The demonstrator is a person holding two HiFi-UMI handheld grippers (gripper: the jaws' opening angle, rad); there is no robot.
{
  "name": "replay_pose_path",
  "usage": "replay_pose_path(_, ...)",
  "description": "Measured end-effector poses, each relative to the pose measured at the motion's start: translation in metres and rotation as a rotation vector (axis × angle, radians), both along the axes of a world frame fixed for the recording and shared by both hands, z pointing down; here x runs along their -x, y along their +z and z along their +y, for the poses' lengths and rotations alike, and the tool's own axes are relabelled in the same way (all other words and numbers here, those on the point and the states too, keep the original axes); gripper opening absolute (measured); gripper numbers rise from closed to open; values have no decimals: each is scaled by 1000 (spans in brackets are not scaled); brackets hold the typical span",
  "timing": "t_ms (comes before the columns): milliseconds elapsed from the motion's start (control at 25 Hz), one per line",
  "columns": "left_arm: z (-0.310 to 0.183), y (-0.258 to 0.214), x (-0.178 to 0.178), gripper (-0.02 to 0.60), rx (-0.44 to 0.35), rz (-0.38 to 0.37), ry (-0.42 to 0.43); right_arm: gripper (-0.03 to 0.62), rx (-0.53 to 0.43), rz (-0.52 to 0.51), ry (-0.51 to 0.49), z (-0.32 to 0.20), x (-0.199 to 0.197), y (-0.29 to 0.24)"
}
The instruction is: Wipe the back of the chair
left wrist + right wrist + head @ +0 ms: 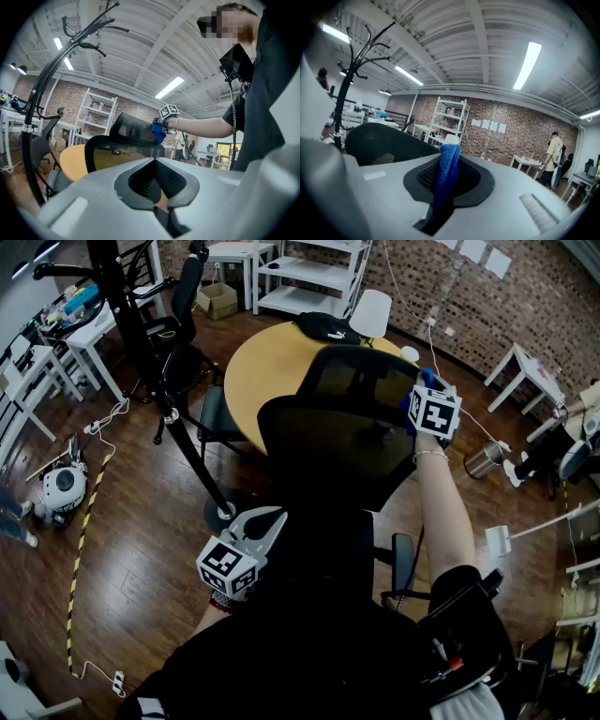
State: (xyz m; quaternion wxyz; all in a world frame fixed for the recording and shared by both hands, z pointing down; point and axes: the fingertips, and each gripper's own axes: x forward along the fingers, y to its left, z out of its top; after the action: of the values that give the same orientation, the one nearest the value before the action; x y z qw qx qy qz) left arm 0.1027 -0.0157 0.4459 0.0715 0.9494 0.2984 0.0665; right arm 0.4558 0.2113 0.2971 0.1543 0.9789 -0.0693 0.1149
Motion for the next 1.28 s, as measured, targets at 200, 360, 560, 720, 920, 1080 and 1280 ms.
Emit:
replay_pose_path(200,-9,6,-2,6,17,-19,-23,38,39,-33,7,-7,-11,8)
replay_pose_path(360,-8,6,-1,6,4,-19,-8,38,24,-45,-86,-42,-21,3)
replay_pose_path(560,-24,6,5,6,-2,-26,-43,38,-28,-33,-135,-66,-27,-3)
replay_pose_path(720,-35,7,10,6,-11,-34,-81,38,-72,-33,-182,-85,-31,-4)
replay_pose_path(920,-40,4,18,6,-22,-52,-94,37,-131,-58,-312,-130,-22,-5)
replay_pose_path(1080,-48,0,33,6,-17,-68,-106,38,-133,-134,-342,-151,-7,12)
replay_pose_path(1280,-48,2,39,6,-19,-62,-148,37,-120,8,-405,-174,-5,-16)
